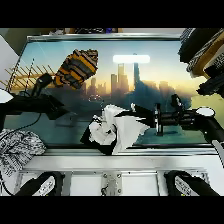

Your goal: Fold the clothes and pants, and hang the long-sleeved shirts on hangers.

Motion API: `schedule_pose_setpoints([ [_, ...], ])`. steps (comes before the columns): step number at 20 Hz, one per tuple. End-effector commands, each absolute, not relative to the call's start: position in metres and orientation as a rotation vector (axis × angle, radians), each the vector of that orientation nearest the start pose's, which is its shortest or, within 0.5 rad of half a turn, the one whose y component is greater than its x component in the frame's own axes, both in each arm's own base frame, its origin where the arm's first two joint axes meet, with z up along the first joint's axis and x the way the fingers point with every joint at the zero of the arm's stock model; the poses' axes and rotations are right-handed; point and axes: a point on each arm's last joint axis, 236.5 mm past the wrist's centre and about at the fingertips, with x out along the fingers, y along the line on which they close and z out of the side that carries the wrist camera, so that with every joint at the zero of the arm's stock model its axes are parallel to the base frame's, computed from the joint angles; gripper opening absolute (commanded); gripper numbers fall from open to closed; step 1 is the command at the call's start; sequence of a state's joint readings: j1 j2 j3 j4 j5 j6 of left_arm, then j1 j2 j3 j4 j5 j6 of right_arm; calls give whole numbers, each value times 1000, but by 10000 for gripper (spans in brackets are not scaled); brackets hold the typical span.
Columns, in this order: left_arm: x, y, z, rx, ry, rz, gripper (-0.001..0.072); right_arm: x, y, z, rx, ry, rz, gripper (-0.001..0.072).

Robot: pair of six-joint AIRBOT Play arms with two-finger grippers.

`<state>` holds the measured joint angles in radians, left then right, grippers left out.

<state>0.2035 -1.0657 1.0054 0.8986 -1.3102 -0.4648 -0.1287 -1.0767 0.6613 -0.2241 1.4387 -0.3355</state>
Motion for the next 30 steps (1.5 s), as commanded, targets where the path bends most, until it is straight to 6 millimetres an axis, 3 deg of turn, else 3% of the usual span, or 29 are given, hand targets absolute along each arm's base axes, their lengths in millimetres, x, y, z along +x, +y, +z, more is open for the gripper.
schedule_pose_setpoints([
  [1,335,-49,91,61,908,-619,383,292,188,104,-133,270,1263,9],
  [3,320,-47,78,-63,975,-514,380,303,182,115,-152,260,1174,9],
  [4,308,-55,65,-145,1021,-498,436,306,180,119,-155,257,1146,10],
  [5,294,-66,49,-217,1071,-493,635,308,178,122,-155,256,1128,9],
  [6,282,-81,33,-308,1118,-479,716,308,178,124,-151,257,1118,10],
  [9,264,-122,-6,-538,1182,-428,714,308,178,125,-133,267,1112,10],
  [12,263,-151,-31,-614,1158,-380,713,308,178,125,-127,271,1111,10],
  [14,263,-166,-39,-602,1132,-374,615,308,178,125,-127,271,1111,10],
  [17,259,-180,-45,-564,1105,-393,614,308,178,125,-128,270,1111,10],
  [24,258,-186,-71,-587,1213,-350,612,308,178,125,-127,270,1112,10],
  [25,263,-188,-71,-588,1217,-348,589,308,178,125,-127,270,1111,10],
  [26,267,-190,-71,-584,1228,-353,309,307,178,126,-125,269,1110,10],
  [27,270,-193,-71,-573,1241,-360,111,306,178,128,-113,274,1106,10],
  [28,272,-192,-72,-541,1250,-371,18,305,178,132,-99,279,1101,9],
  [30,279,-183,-71,-475,1283,-377,17,299,178,140,-87,280,1092,9],
])
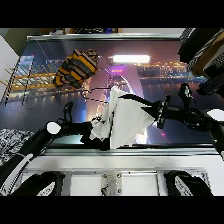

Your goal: Fold the clothes and pants, and hang the long-sleeved shirts on hangers.

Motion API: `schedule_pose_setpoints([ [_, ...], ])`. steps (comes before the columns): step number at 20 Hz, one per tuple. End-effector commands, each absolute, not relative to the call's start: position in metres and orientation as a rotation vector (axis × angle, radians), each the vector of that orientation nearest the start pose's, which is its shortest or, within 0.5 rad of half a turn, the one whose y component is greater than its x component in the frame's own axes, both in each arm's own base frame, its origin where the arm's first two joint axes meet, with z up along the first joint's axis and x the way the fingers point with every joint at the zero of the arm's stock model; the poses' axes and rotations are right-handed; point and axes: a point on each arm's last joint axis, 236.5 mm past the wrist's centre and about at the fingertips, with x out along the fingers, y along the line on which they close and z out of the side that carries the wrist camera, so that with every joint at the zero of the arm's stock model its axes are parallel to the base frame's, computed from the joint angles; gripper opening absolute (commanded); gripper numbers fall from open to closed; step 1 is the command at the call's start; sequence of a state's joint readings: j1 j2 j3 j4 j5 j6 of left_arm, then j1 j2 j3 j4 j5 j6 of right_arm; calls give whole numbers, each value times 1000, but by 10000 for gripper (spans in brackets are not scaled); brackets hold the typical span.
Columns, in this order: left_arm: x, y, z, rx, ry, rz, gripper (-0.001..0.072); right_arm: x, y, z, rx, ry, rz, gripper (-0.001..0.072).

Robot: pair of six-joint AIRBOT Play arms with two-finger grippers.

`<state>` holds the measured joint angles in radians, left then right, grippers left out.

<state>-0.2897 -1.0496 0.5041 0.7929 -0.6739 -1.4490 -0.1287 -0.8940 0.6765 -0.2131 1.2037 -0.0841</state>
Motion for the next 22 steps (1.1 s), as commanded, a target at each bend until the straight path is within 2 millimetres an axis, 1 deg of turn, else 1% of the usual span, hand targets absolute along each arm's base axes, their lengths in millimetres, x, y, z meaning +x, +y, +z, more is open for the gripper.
schedule_pose_setpoints([
  [1,285,-174,-67,-456,1298,-370,17,295,179,146,-77,283,1090,9],
  [3,299,-155,-59,-454,1316,-347,17,278,184,158,-67,275,1122,8],
  [4,307,-146,-54,-458,1323,-335,17,270,186,160,-72,283,1138,8],
  [6,322,-136,-46,-475,1327,-327,17,258,184,152,-93,349,1138,8],
  [8,332,-133,-40,-458,1338,-355,17,243,182,142,-125,418,1149,8],
  [10,343,-132,-34,-423,1346,-377,17,234,180,137,-142,461,1152,8],
  [12,355,-129,-27,-385,1339,-383,17,231,177,134,-171,471,1145,8],
  [14,365,-130,-16,-372,1322,-397,17,230,177,134,-157,483,1137,8],
  [16,371,-125,-5,-327,1308,-399,17,231,177,134,-156,483,1135,8],
  [17,373,-121,-1,-295,1306,-396,17,233,176,135,-154,481,1124,8],
  [19,370,-114,6,-238,1327,-396,17,242,173,138,-144,470,1080,8],
  [22,364,-112,12,-194,1351,-422,17,245,173,146,-139,436,1059,8],
])
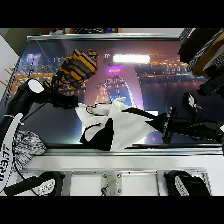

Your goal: Fold the clothes and pants, and hang the long-sleeved shirts on hangers.

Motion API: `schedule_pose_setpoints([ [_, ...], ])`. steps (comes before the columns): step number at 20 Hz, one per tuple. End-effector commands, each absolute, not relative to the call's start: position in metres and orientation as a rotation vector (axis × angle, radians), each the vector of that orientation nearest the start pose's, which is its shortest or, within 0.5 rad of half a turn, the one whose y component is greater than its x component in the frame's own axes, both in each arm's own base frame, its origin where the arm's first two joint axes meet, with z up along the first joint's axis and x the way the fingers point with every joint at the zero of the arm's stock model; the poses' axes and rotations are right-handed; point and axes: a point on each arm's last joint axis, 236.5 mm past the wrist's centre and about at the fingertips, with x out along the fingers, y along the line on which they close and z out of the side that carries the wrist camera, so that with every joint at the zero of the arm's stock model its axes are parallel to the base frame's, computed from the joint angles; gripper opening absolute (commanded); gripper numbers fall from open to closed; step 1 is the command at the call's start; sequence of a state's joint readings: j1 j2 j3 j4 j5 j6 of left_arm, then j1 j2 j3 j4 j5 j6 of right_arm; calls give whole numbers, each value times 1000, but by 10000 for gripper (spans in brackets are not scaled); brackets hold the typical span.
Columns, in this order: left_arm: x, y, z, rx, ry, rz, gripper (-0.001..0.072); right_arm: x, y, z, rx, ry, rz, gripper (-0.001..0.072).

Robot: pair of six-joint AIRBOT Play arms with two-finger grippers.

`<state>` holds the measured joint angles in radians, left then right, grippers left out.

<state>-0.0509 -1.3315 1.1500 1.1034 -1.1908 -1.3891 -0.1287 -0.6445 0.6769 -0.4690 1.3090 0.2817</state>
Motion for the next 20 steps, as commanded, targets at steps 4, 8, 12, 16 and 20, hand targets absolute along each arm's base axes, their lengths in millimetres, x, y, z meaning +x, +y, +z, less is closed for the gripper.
schedule_pose_setpoints([
  [4,354,-106,9,-160,1395,-428,17,245,172,147,-120,447,1046,8],
  [8,358,-93,23,-176,1392,-415,17,243,164,130,-136,532,1015,7],
  [12,387,-85,77,-150,1263,-413,17,222,170,125,-111,597,1082,7],
  [16,406,-97,116,-83,1187,-465,17,203,174,121,-86,657,1146,7],
  [20,416,-108,129,-51,1231,-525,17,171,179,121,-87,719,1266,6],
])
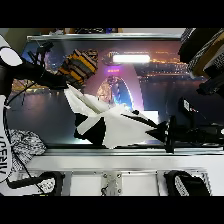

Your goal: Fold the clothes and pants, and hang the long-sleeved shirts on hangers.

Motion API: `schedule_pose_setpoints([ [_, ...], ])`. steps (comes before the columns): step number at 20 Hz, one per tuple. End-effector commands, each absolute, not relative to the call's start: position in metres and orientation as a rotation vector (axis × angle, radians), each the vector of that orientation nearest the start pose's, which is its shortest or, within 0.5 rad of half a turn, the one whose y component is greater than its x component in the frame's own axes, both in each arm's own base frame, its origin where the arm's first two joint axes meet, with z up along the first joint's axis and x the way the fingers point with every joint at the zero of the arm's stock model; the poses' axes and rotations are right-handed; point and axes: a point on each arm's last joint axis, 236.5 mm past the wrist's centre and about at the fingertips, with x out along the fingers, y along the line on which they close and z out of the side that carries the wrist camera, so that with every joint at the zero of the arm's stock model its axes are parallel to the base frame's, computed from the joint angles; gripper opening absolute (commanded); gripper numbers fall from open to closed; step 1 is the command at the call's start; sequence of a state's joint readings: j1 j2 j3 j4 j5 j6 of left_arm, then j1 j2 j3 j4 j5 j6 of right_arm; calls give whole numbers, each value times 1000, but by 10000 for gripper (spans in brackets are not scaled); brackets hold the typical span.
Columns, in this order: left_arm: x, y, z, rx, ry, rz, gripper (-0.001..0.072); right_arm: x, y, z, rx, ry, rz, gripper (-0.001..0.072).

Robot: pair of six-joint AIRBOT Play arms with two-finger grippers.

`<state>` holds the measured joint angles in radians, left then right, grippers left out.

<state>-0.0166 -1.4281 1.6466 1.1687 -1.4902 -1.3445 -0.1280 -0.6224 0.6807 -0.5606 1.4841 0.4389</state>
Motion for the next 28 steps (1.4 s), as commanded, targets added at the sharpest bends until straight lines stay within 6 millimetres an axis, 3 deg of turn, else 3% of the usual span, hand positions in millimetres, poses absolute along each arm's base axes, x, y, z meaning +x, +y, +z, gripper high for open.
schedule_pose_setpoints([
  [1,419,-112,132,-38,1236,-541,17,164,180,123,-80,739,1290,6],
  [5,429,-144,142,28,1219,-616,17,144,188,141,-83,743,1382,6],
  [8,433,-169,148,58,1190,-665,17,133,203,168,-45,687,1458,6],
  [12,422,-187,137,79,1225,-702,18,161,216,208,23,499,1399,7],
  [15,422,-188,139,81,1216,-704,21,171,221,231,95,404,1392,6],
  [16,427,-186,146,75,1185,-694,244,171,222,235,98,379,1402,6],
  [17,433,-184,156,63,1141,-679,553,173,223,238,108,370,1398,6],
  [18,440,-179,170,39,1085,-650,622,176,223,240,115,358,1389,6],
  [22,452,-132,242,-54,862,-511,624,198,219,245,88,286,1304,6],
  [25,436,-101,290,-81,748,-439,623,228,211,256,101,216,1184,6],
  [28,412,-92,312,-83,685,-414,621,255,199,275,66,90,1061,5],
])
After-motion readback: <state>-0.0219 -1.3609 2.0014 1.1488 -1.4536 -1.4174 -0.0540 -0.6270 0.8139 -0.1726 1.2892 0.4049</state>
